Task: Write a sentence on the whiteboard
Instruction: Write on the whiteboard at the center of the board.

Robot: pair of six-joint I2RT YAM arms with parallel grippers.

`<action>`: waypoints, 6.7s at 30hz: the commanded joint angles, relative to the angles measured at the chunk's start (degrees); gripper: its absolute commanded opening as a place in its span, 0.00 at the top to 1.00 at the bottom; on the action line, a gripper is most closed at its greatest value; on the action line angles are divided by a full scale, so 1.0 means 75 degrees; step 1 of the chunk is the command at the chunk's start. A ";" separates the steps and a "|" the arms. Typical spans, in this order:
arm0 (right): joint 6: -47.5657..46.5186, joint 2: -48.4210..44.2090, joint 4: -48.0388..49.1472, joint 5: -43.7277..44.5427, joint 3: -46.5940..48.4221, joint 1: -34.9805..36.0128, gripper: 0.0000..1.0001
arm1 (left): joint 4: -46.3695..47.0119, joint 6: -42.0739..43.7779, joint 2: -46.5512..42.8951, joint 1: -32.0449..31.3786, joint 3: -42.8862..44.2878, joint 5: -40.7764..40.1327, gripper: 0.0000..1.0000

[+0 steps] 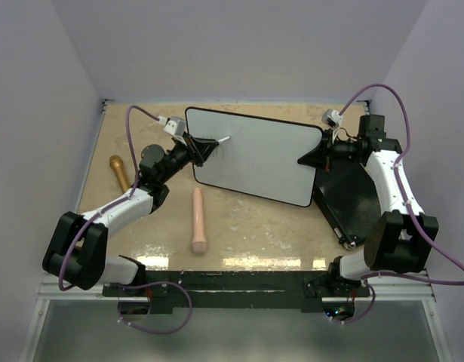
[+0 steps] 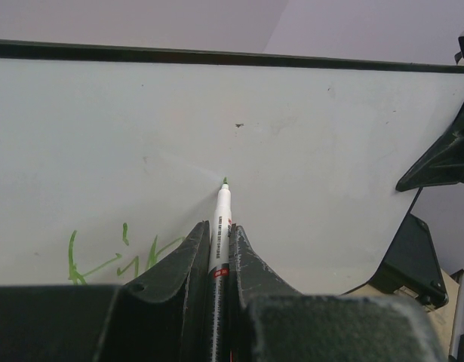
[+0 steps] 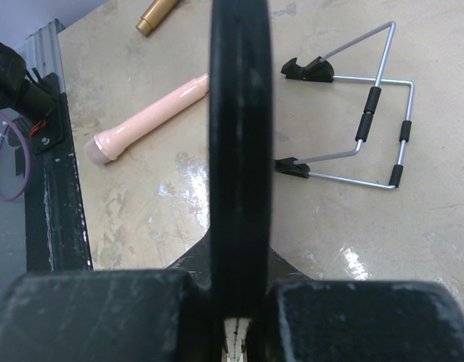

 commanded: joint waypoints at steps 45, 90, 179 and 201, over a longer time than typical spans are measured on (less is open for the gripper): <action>-0.0276 -0.0048 -0.0143 0.0087 0.0020 0.0064 1.00 | -0.0726 0.0407 -0.0111 0.0068 0.0105 0.0292 1.00; -0.0287 -0.0048 -0.0154 0.0087 0.0020 0.0063 1.00 | -0.0879 0.0337 0.0405 0.0548 -0.0117 0.1264 1.00; -0.0674 0.0069 -0.0541 0.0145 0.0114 0.0052 1.00 | -0.1323 -0.0847 -0.3883 0.1298 -0.1851 0.1112 1.00; -0.0557 -0.0060 -0.0365 0.0251 -0.0039 0.0064 1.00 | -0.1382 -0.1328 -0.4318 0.1275 -0.2590 0.0925 1.00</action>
